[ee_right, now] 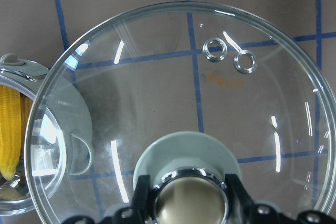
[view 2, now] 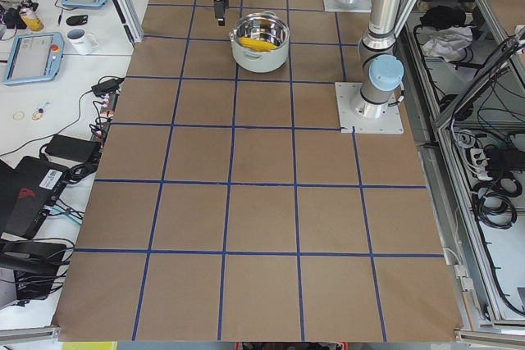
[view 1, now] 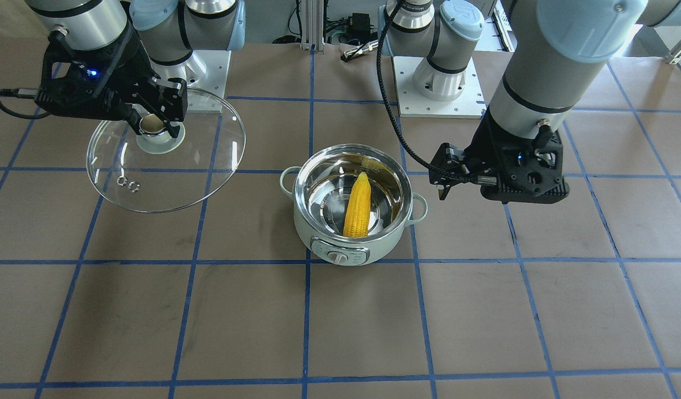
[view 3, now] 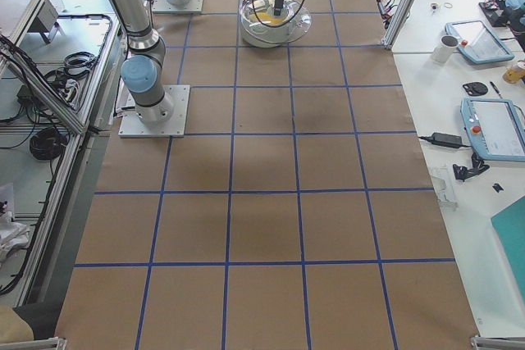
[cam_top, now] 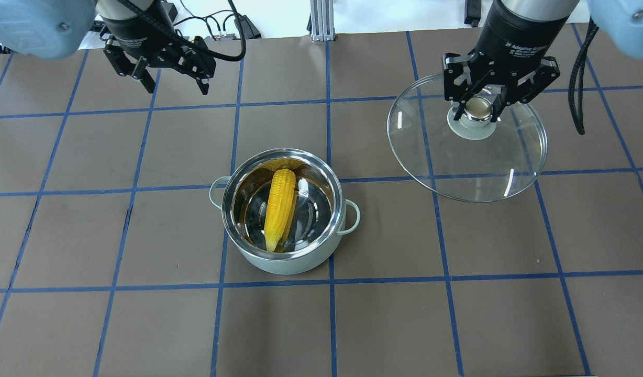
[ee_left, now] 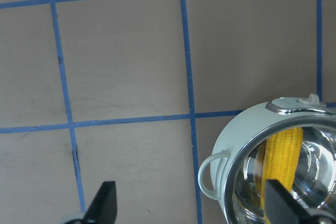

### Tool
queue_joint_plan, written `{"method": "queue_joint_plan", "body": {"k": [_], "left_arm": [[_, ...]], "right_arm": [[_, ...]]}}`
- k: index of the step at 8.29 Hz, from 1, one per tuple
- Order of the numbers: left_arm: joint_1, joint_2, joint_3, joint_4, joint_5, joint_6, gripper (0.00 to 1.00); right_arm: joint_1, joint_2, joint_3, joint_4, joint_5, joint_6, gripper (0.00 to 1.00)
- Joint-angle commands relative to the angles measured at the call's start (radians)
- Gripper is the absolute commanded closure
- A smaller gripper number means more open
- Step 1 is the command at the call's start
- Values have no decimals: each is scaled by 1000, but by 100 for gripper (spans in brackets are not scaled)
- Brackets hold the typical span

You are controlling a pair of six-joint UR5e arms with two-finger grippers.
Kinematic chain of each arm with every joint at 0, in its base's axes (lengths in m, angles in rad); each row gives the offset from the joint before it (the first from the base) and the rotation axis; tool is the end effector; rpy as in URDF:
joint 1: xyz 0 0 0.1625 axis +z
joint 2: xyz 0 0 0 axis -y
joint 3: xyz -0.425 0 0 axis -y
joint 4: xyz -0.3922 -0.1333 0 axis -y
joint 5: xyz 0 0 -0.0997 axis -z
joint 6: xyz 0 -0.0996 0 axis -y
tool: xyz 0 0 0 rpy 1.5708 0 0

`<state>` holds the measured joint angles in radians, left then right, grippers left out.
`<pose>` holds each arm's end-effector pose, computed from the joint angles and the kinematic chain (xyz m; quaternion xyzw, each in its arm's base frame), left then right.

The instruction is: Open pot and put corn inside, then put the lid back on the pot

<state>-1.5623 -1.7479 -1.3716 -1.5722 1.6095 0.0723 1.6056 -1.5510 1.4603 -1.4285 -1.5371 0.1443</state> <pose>-0.1246 -0.5698 0.4921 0.0317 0.9993 -0.0096 0.0198 0.1537 -0.4884 0.5184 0.0551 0.9980 0.0272 0.0145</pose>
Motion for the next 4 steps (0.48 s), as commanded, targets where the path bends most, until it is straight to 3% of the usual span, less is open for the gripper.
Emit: {"method": "queue_joint_plan", "body": {"k": [1, 4], "left_arm": [[67, 66, 6, -38, 46, 12, 0], [67, 77, 5, -32, 50, 0, 0]], "right_arm": [[91, 12, -2, -12, 8, 145, 74], [261, 75, -27, -70, -9, 305, 74]]}}
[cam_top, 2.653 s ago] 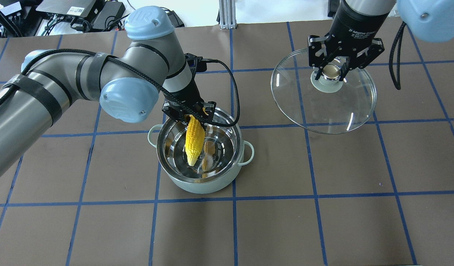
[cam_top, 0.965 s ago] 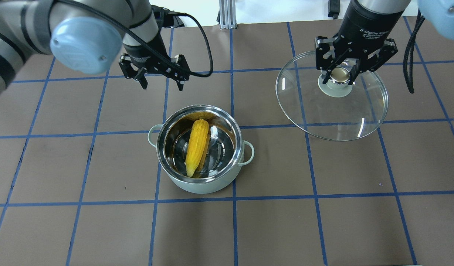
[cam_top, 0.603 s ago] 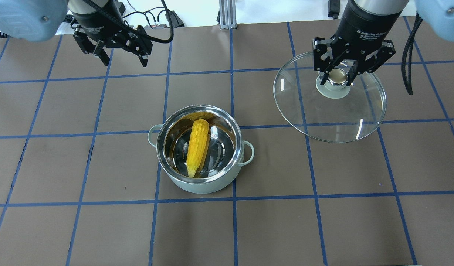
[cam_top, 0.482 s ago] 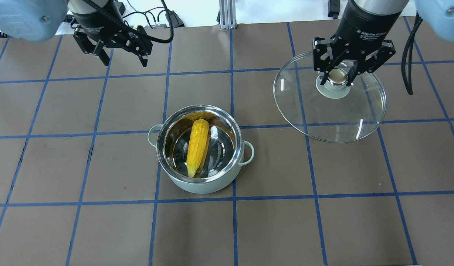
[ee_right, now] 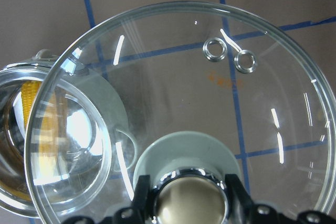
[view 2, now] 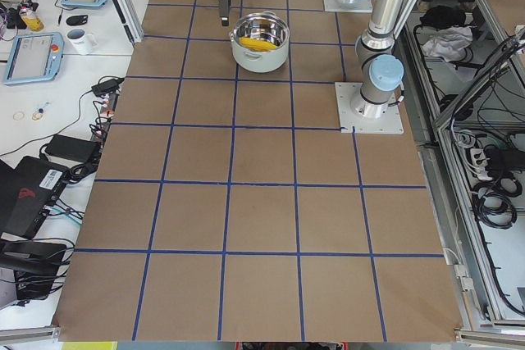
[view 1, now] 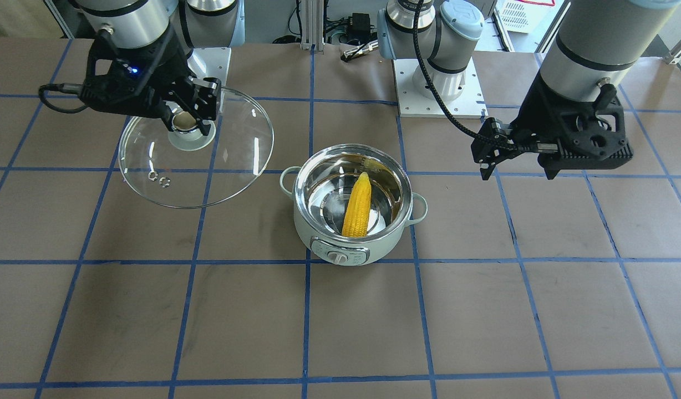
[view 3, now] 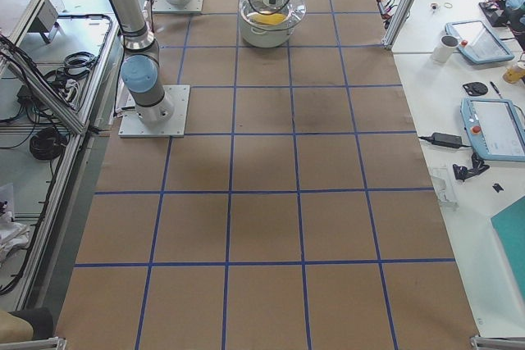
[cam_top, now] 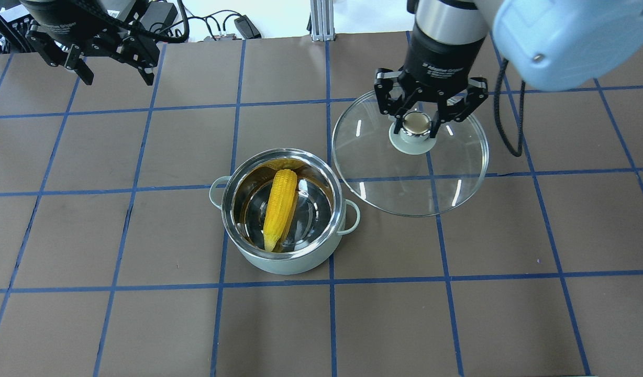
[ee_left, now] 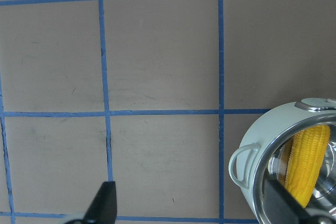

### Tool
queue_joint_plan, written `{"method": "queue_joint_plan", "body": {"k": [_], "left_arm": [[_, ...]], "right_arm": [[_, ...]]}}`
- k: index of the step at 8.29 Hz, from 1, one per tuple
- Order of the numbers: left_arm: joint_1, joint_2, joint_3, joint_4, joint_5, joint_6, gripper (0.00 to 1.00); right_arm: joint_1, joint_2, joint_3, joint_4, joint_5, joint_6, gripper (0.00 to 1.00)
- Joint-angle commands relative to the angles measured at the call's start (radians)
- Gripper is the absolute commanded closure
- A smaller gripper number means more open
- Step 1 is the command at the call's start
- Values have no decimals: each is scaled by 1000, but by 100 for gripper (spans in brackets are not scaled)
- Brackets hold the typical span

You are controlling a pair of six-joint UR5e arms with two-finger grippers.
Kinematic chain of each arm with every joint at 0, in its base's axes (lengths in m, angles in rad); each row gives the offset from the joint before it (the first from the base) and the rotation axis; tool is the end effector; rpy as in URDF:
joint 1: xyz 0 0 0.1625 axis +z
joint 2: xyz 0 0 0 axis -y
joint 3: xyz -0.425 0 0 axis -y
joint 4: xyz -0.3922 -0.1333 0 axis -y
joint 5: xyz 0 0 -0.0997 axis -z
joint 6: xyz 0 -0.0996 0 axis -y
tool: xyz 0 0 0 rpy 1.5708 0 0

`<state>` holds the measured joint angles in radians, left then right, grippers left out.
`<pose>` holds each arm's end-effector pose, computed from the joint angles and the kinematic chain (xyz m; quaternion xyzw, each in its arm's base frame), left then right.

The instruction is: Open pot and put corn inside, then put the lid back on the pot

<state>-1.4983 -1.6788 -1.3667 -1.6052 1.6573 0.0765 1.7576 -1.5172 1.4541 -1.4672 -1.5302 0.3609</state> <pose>-0.0851 -0.5494 0.5298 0.0007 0.9986 -0.0275 0.0454 0.2296 -0.4754 0.5081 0.0873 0.9958 0.0250 0.0141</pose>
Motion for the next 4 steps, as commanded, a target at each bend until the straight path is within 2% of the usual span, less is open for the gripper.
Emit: {"method": "queue_joint_plan", "body": {"k": [1, 2, 4], "left_arm": [[3, 8, 0, 16, 4, 15, 0], [1, 13, 0, 65, 18, 52, 0], [-2, 33, -9, 51, 19, 42, 0]], "right_arm": [[158, 69, -30, -36, -16, 158, 74], [207, 96, -32, -63, -15, 202, 74], [253, 135, -32, -106, -1, 269, 73]]}}
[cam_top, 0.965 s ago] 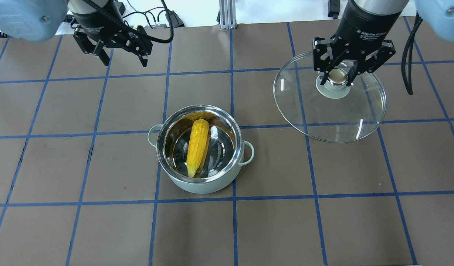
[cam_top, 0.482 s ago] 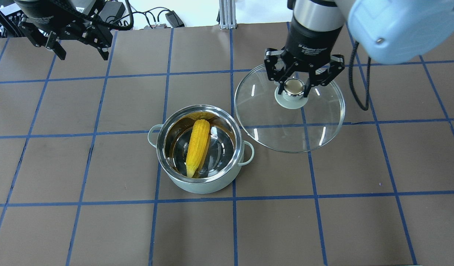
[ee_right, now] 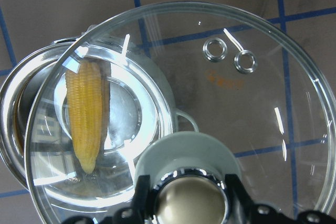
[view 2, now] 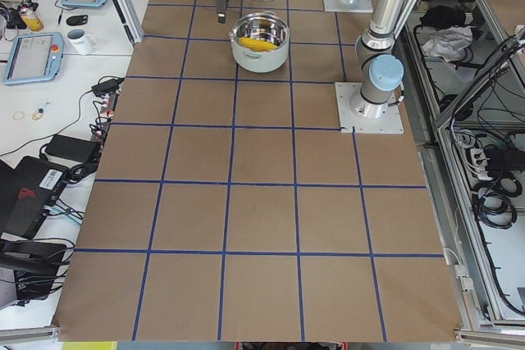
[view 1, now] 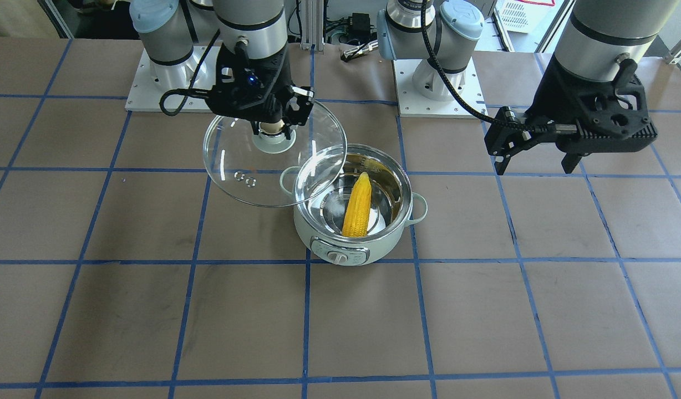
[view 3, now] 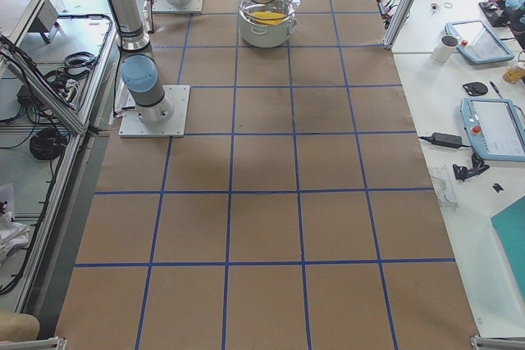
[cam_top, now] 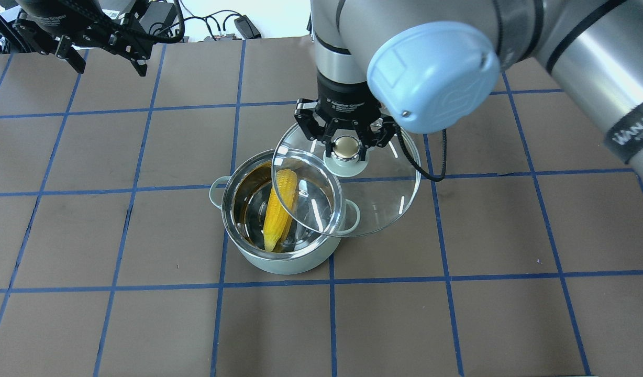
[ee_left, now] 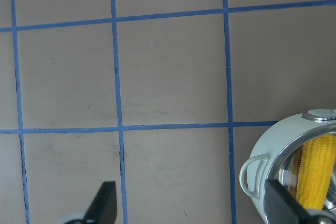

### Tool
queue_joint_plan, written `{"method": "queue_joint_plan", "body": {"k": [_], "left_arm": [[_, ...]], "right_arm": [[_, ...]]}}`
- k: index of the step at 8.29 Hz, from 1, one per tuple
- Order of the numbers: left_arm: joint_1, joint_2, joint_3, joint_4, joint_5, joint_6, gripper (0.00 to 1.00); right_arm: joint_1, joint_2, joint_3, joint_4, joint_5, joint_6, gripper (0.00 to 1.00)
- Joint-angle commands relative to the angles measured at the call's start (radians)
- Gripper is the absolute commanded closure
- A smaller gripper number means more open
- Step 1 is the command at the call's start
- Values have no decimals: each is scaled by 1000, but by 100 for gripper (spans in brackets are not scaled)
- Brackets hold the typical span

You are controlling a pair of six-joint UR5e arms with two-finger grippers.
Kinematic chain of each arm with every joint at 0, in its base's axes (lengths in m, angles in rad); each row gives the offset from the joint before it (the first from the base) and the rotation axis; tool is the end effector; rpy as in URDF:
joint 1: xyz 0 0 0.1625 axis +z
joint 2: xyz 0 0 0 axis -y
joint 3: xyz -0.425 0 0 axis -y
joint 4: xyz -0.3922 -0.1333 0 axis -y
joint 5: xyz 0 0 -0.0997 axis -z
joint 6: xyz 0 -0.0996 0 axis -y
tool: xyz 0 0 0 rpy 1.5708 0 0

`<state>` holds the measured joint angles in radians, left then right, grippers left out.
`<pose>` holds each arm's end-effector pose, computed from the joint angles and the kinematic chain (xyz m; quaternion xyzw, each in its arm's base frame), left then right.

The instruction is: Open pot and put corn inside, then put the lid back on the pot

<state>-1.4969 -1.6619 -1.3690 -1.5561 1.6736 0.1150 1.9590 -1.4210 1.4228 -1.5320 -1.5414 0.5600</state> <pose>-0.0829 -0.5474 0.5432 0.0173 0.9966 -0.0575 0.0570 0.3347 -0.4586 0.4785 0.0861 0.9960 0.0248 0.0038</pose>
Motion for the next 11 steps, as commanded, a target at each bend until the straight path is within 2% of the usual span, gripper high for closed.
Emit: {"method": "queue_joint_plan", "body": {"k": [1, 2, 4, 6, 11], "left_arm": [[-8, 19, -7, -25, 3, 3, 0], [-8, 16, -8, -71, -9, 3, 0], [-9, -2, -8, -75, -24, 0, 0], [-8, -4, -10, -71, -131, 3, 0], [-10, 4, -21, -79, -132, 17, 0]], "right_arm": [[78, 69, -1, -51, 10, 75, 73], [116, 109, -1, -101, 7, 131, 73], [144, 155, 7, -122, 10, 143, 74], [153, 169, 7, -142, 14, 156, 74], [175, 207, 5, -223, 12, 202, 74]]}}
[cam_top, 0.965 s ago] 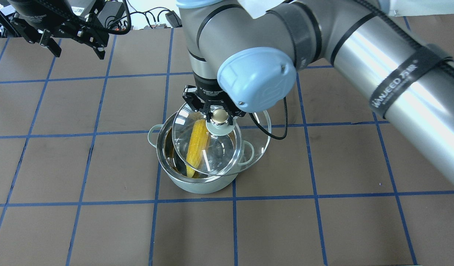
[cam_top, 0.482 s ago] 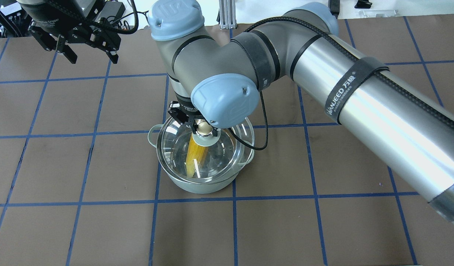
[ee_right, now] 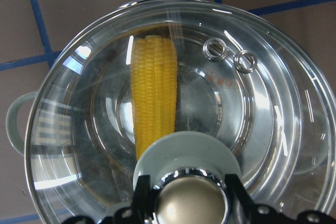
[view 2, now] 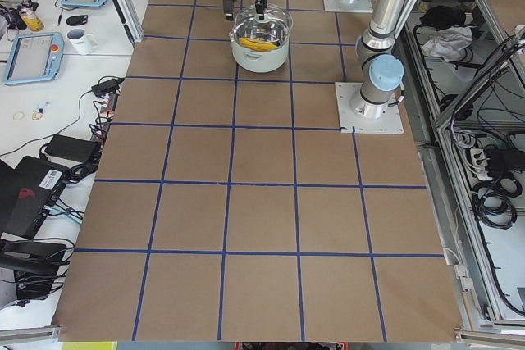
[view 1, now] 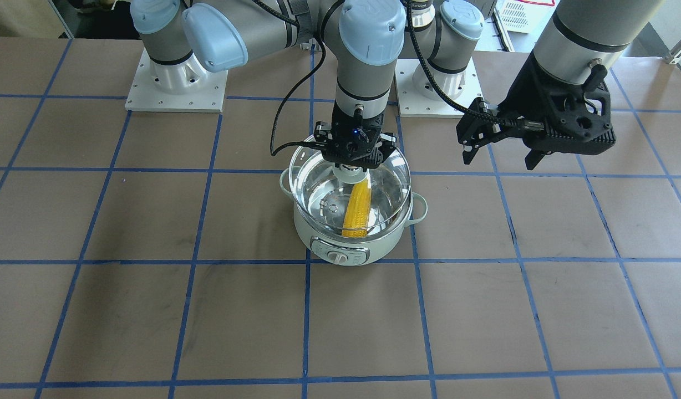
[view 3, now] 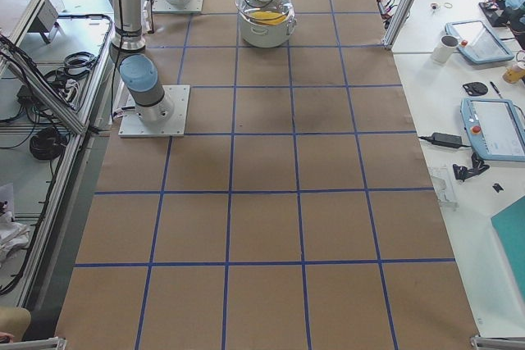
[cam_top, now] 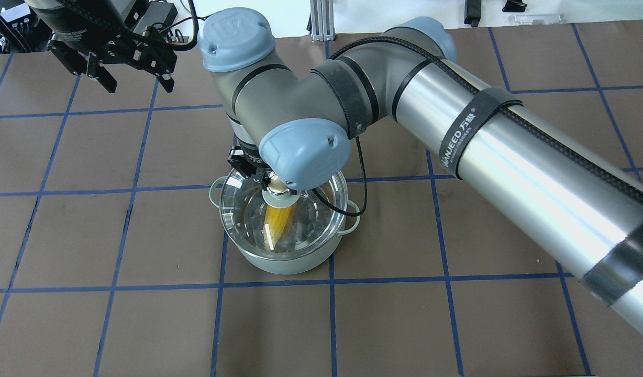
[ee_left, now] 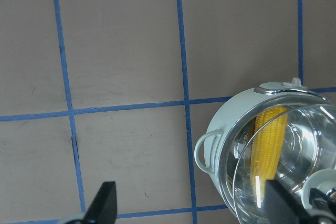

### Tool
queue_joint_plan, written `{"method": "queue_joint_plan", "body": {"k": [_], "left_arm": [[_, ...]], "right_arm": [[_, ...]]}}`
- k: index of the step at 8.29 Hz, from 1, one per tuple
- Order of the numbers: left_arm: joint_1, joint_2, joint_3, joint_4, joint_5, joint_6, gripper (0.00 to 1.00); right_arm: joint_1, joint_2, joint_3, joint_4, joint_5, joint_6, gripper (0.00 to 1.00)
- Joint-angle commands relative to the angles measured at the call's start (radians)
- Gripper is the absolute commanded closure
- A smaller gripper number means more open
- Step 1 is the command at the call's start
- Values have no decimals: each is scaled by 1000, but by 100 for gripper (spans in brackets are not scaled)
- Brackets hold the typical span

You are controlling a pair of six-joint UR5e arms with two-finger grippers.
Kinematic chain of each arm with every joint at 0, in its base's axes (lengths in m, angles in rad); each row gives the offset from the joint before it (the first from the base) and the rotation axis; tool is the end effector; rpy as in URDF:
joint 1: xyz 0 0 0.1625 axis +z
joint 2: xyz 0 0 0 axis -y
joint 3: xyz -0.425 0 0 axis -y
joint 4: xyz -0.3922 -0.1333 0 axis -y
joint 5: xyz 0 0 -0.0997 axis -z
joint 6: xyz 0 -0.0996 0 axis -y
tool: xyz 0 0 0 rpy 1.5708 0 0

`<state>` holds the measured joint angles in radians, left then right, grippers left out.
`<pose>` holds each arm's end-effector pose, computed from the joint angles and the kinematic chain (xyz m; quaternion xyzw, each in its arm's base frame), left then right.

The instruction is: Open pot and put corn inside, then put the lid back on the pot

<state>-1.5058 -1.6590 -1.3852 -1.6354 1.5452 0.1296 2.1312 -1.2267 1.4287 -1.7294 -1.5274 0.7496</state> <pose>-0.1011 -0.5384 0.5277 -0.0325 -0.9993 0.0176 0.0111 0.4477 -0.4545 0.3802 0.0949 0.9950 0.0304 0.0040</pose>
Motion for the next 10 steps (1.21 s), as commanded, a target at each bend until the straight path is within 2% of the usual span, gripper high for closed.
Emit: {"method": "queue_joint_plan", "body": {"k": [1, 10], "left_arm": [[1, -1, -5, 2, -5, 2, 0], [1, 1, -8, -3, -4, 16, 0]], "right_arm": [[3, 15, -1, -25, 0, 13, 74], [6, 33, 6, -62, 0, 11, 74]]}}
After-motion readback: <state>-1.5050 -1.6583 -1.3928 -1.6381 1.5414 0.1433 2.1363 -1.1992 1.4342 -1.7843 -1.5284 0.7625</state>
